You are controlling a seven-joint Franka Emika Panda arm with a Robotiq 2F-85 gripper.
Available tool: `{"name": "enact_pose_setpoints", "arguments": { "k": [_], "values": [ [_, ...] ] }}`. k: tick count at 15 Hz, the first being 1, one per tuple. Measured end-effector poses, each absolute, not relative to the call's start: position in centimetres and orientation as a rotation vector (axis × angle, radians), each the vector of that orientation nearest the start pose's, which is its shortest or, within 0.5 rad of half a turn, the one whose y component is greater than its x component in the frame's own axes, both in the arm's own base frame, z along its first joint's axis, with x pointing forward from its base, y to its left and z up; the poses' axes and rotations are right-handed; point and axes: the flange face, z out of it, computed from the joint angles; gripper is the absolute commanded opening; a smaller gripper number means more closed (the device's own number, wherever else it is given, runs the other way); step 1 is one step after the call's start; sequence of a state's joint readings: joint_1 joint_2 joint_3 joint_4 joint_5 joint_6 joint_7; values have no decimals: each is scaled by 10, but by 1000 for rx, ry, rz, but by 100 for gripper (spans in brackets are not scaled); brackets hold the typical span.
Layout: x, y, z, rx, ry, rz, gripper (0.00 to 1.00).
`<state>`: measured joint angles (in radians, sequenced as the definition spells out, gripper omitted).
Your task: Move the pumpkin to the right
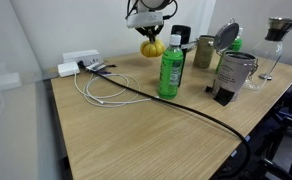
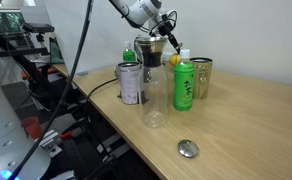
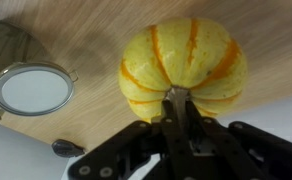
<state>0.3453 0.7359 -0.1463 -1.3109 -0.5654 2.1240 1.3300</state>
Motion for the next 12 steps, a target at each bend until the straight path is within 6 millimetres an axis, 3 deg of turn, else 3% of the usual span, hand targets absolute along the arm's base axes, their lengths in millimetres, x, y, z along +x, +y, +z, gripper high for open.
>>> {"name": "enact_pose_setpoints", "arguments": {
  "k": [7, 8, 10, 12],
  "values": [
    [738, 153, 287, -3164, 1306, -780, 4],
    [739, 154, 285, -3163, 1299, -779, 41],
    [739, 155, 283, -3168, 1280, -774, 47],
    [742, 157, 291, -3169, 1251, -788, 61]
  ]
}}
